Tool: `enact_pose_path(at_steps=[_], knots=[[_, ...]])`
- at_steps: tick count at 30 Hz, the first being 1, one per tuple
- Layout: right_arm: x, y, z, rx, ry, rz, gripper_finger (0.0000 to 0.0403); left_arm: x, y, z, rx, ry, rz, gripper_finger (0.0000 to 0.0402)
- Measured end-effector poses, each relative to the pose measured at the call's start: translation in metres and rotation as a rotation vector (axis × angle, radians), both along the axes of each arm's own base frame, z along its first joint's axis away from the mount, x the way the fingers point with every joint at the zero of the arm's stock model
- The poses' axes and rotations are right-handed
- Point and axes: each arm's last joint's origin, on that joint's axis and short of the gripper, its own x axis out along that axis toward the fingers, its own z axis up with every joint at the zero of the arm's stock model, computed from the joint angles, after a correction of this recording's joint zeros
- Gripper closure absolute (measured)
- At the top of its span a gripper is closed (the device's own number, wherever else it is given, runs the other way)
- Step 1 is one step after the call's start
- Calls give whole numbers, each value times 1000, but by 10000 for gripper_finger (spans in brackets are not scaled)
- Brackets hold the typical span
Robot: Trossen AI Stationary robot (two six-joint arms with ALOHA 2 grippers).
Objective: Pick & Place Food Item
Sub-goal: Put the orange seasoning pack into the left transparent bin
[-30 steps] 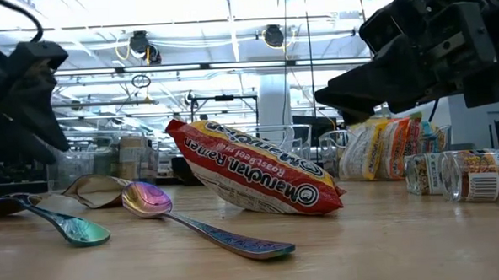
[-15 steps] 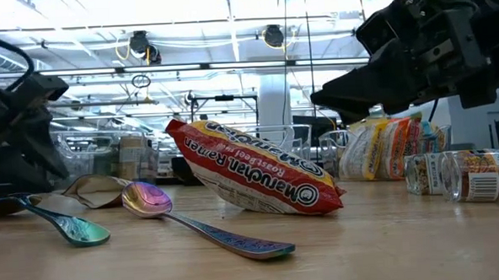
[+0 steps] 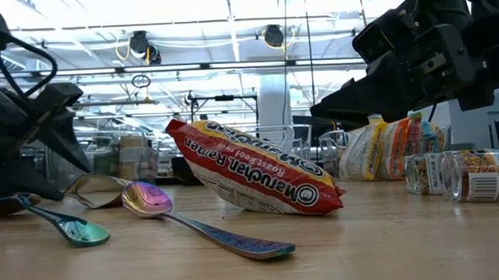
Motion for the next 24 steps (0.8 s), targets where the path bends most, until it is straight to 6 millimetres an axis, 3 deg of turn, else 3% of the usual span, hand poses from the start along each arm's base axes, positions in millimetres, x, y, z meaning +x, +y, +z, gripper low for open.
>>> enact_pose_path(at_steps=[7, 24], knots=[[0, 0, 0, 0, -1, 0, 277, 9, 6, 3, 7, -24, -11, 80], [0, 0, 0, -1, 4, -1, 277, 36, 19, -3, -1, -57, -72, 78]])
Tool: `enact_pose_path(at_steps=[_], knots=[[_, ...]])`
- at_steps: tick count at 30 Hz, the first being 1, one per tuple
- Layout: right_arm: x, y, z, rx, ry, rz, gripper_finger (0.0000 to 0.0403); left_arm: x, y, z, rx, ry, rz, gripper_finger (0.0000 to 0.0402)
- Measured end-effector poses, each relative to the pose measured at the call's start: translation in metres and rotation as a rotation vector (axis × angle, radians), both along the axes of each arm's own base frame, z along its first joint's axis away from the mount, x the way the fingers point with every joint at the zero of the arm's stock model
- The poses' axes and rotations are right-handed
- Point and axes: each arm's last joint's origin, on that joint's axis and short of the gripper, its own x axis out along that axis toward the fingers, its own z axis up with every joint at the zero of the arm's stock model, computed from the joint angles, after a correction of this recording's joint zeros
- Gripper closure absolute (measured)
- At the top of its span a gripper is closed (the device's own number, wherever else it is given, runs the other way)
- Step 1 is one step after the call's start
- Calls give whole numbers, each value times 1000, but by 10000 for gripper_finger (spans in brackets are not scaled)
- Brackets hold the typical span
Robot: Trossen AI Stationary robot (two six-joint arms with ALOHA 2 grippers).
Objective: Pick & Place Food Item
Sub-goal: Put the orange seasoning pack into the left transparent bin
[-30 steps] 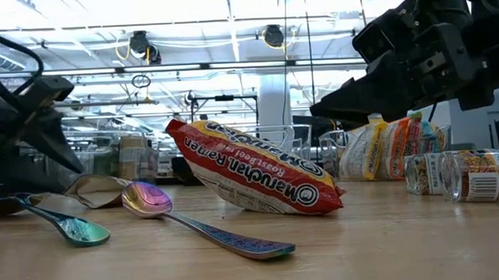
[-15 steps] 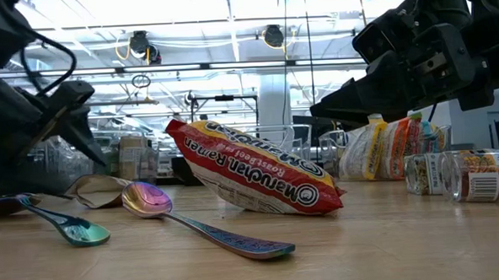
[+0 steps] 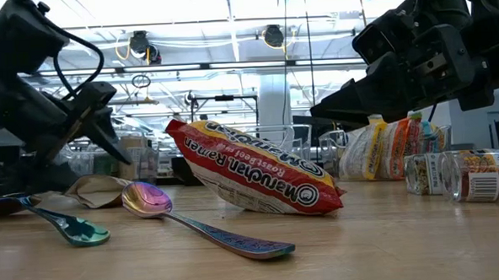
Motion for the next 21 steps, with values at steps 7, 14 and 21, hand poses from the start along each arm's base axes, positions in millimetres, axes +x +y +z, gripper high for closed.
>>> enact_pose_path(at_steps=[7, 14, 21], knots=[[0, 0, 0, -1, 0, -3, 277, 4, -3, -6, -40, 2, -23, 82], [0, 0, 0, -1, 0, -3, 277, 6, -5, -7, -80, 11, -57, 153], [0, 0, 0, -1, 0, -4, 277, 6, -2, -8, -90, 22, -52, 233]])
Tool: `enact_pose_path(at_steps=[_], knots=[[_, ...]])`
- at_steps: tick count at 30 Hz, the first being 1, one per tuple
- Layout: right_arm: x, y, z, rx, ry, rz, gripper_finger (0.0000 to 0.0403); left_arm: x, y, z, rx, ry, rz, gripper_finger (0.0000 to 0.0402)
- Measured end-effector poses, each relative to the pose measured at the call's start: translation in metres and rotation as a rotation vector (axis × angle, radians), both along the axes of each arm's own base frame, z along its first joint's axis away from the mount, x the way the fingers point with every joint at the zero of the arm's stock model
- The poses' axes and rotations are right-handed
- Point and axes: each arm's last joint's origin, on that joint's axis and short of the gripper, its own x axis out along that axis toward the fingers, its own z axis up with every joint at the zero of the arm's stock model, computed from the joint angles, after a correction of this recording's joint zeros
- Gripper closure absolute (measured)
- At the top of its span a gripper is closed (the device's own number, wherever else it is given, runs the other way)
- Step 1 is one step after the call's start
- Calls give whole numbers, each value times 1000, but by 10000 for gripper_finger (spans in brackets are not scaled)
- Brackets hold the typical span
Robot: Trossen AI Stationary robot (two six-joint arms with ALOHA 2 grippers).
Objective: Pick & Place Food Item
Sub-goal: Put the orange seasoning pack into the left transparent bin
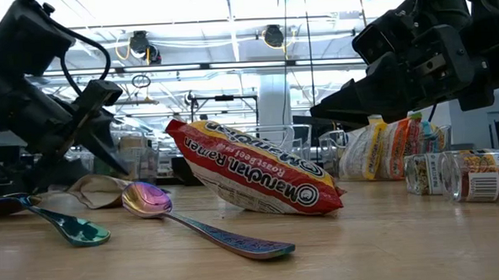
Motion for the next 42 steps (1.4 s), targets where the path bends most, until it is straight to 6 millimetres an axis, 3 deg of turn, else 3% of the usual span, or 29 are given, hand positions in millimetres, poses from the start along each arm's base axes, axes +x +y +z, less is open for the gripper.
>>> enact_pose_path(at_steps=[6, 17, 42], knots=[[0, 0, 0, 0, 0, 0, 277, -1, 5, -2, 18, 31, 18, 274], [0, 0, 0, 1, -1, 0, 277, -2, 14, -5, 69, 83, 28, 313], [0, 0, 1, 7, -7, 0, 277, 0, 21, -4, 122, 77, -6, 316]])
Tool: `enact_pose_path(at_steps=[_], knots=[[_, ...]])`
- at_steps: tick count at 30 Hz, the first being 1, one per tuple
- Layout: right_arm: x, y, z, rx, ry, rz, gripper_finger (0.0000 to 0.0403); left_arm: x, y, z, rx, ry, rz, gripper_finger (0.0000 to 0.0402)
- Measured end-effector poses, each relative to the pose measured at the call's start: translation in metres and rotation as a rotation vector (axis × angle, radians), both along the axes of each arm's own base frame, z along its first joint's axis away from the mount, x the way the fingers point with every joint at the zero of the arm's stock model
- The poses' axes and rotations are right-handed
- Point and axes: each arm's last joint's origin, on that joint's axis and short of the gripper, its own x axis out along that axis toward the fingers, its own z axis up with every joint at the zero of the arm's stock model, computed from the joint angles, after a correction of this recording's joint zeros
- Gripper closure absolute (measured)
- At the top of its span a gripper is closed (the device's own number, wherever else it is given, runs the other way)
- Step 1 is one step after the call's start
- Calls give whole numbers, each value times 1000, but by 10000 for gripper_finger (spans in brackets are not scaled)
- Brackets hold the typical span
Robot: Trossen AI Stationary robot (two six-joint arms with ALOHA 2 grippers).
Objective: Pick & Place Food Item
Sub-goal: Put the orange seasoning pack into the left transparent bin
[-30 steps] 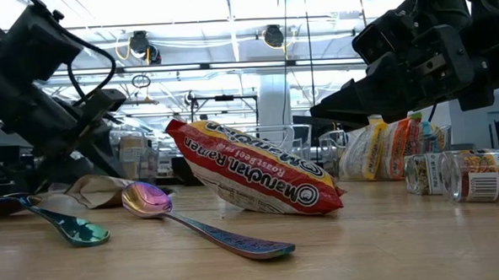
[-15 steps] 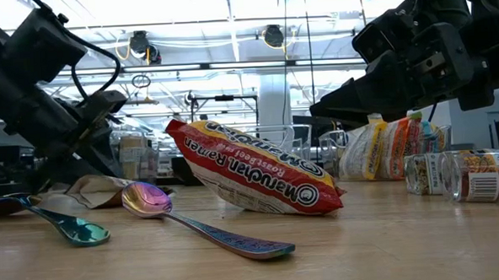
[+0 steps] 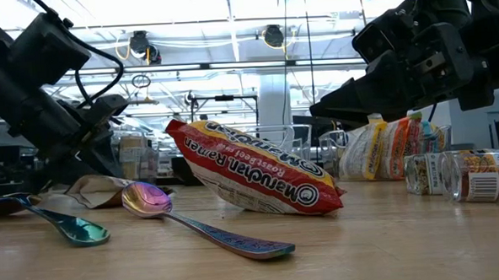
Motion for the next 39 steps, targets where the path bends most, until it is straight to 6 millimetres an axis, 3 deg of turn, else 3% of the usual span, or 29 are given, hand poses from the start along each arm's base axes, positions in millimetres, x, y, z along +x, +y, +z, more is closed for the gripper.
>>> enact_pose_path(at_steps=[15, 28, 39], knots=[[0, 0, 0, -1, 0, 0, 277, 2, 0, 2, 14, -26, -25, 309], [0, 0, 0, -1, 0, 0, 277, 5, -1, 5, -6, -65, -29, 187], [0, 0, 0, -1, 0, 0, 277, 13, -3, 11, -2, -74, -79, 202]])
